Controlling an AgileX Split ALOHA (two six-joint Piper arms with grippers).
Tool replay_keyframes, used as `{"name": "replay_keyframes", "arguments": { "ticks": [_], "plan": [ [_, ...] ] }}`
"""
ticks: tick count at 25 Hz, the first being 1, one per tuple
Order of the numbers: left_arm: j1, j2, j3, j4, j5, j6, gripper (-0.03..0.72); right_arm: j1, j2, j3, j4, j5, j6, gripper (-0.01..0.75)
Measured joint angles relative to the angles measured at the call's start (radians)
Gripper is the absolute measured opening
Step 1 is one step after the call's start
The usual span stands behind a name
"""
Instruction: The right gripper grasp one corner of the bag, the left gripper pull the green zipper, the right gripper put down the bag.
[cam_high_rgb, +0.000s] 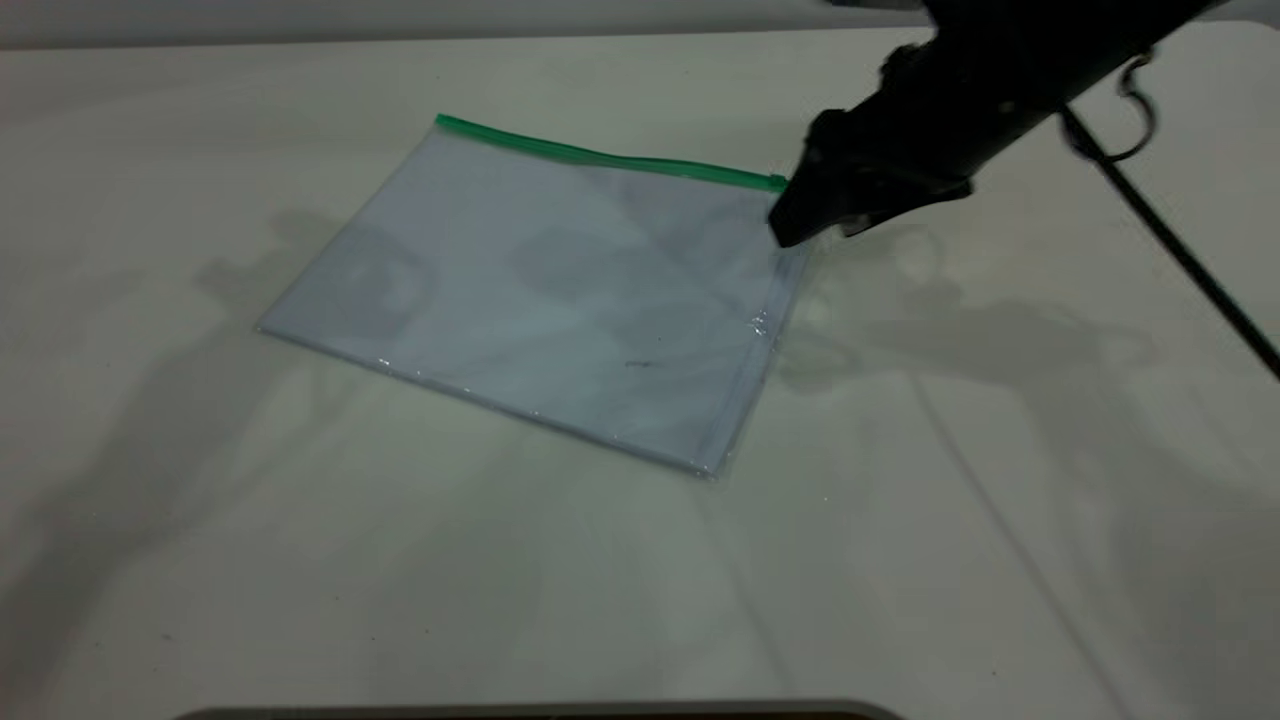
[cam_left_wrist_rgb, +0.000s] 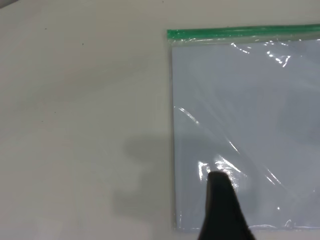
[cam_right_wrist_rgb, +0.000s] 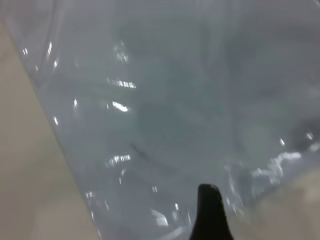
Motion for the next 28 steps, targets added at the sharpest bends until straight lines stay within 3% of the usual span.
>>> {"name": "replay_keyframes", "arguments": {
  "ticks": [4, 12, 28],
  "plan": [
    [0.0, 0.0, 0.0, 0.0, 0.001, 0.005, 0.542, -0.018, 0.089, -0.083, 0.01, 0.038, 0.001, 0.592],
    [0.0, 0.0, 0.0, 0.0, 0.0, 0.005, 0.542, -0.133, 0.171, -0.151, 0.094, 0.158, -0.044, 0.592],
    [0.0, 0.0, 0.0, 0.0, -0.003, 0.006, 0.542, -0.143, 0.306, -0.29, 0.149, 0.201, -0.104, 0.592]
  ]
}}
